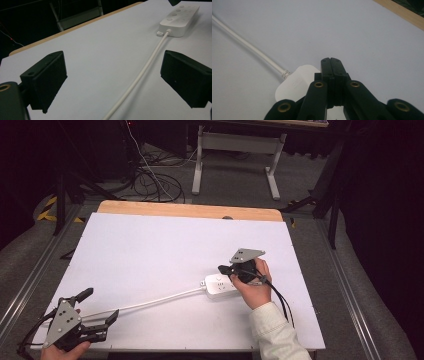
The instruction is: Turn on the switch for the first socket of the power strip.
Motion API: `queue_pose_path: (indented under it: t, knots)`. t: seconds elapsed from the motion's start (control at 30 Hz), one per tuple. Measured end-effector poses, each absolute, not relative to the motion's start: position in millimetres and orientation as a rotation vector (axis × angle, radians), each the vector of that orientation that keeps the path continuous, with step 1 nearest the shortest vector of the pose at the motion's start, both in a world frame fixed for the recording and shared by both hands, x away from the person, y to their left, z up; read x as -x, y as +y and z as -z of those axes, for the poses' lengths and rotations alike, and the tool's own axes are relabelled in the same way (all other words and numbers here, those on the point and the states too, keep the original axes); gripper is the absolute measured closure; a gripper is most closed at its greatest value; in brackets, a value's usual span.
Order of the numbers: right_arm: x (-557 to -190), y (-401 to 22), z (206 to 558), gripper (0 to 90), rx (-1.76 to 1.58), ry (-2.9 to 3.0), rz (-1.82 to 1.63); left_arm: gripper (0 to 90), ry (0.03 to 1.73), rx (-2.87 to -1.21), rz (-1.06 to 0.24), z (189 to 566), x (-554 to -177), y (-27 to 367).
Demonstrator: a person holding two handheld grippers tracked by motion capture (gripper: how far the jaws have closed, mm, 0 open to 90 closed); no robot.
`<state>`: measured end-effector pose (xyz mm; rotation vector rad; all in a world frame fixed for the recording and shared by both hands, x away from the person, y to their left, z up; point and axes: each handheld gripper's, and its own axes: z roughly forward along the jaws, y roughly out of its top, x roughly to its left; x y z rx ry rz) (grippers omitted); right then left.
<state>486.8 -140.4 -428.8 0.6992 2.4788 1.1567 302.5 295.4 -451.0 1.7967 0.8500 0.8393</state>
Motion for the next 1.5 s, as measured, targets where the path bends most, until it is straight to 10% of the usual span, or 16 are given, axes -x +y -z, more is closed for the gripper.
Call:
queue_pose_path:
  t: [1.5]
  knots:
    - [-492, -126, 452, 90.0, -0.736, 2.575, -0.998, 7.1, 0.85, -1.803, -0.833, 451, -302, 295]
